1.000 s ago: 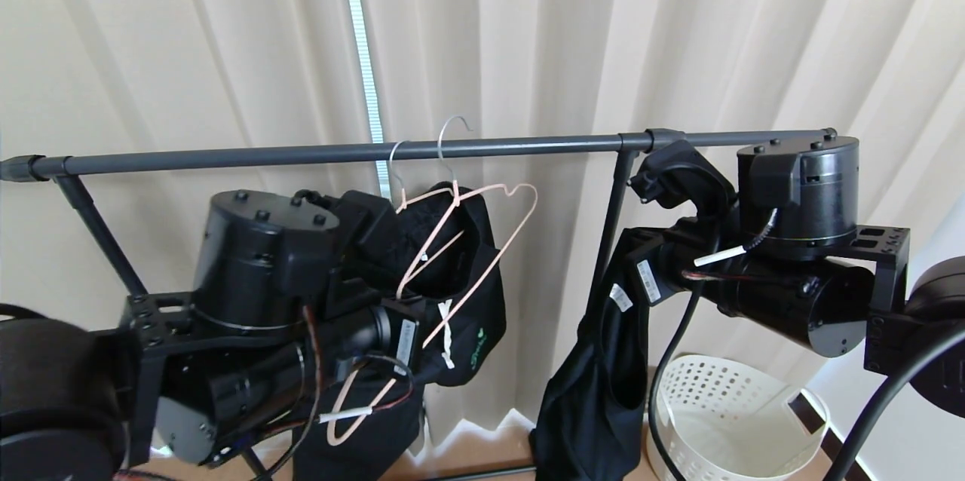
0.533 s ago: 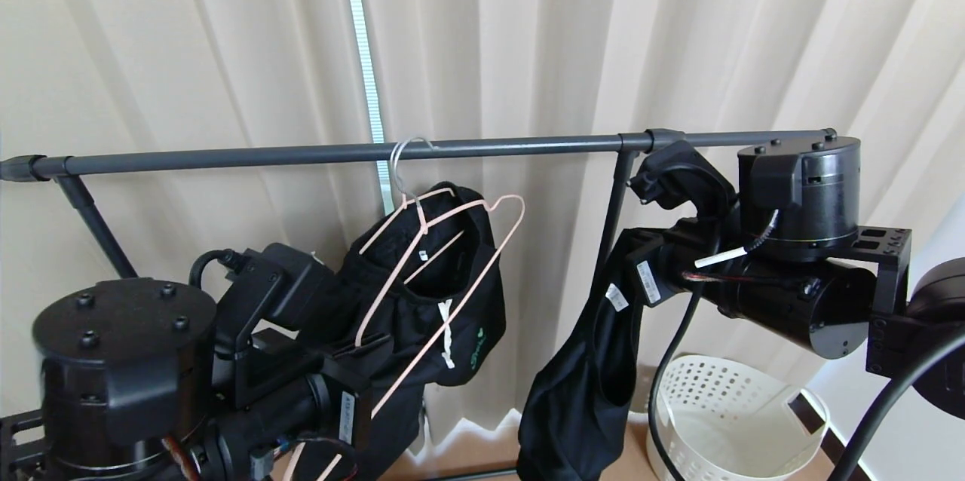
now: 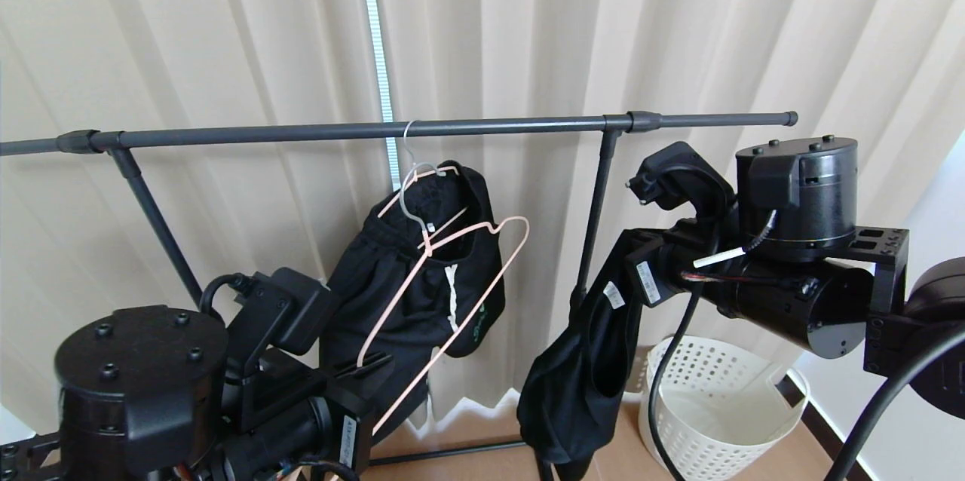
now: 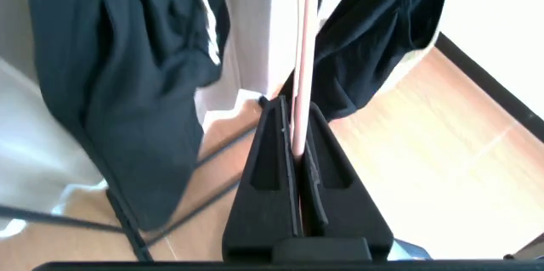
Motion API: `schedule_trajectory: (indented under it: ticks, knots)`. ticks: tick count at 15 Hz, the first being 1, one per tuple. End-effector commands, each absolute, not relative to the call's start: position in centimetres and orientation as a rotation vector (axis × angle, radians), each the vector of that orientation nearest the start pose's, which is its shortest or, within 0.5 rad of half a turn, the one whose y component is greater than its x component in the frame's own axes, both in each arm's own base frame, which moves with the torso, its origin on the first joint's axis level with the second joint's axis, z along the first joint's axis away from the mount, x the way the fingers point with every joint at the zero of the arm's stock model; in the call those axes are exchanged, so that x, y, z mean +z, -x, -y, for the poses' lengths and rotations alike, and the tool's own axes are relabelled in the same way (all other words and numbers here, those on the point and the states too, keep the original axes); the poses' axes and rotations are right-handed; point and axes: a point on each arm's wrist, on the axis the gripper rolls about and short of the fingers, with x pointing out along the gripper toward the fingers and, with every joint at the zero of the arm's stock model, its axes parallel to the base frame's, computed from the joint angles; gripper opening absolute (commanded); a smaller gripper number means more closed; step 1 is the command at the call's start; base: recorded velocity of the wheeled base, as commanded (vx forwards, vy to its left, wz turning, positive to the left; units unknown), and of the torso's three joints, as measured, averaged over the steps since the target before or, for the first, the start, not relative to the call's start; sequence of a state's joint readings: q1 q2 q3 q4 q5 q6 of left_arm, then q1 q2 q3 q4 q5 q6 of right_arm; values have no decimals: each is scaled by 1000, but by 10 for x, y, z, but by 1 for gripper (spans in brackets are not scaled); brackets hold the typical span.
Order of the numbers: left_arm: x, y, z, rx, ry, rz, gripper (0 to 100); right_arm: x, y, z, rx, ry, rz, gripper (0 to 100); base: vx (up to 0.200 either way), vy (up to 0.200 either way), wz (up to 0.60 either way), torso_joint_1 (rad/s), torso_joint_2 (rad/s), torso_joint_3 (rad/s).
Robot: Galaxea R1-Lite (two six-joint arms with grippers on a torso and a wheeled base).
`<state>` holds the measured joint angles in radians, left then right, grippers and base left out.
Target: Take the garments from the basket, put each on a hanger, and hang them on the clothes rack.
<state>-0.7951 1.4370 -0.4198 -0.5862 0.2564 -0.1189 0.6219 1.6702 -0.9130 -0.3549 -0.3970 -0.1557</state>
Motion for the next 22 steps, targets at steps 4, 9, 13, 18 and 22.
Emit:
schedule_trajectory:
  ticks: [4,9,13,18,22]
  knots:
    - [130,-155,148,-499,-108,-416,0,192,-252,-168,251,375,-336,0,-100,0,0,1,2,-2]
    - [127,-151,146,-510,-94,-384,0,191,-254,-169,217,385,-340,0,0,0,0,0,0,0]
    - [122,-143,143,-608,-69,-343,0,181,-269,-176,84,410,-341,0,0,0,0,0,0,0]
    - [115,-134,141,-719,-59,-364,0,175,-285,-185,18,379,-281,0,0,0,0,0,0,0]
    - [115,-129,142,-746,-57,-360,0,168,-308,-182,-31,345,-250,0,0,0,0,0,0,0]
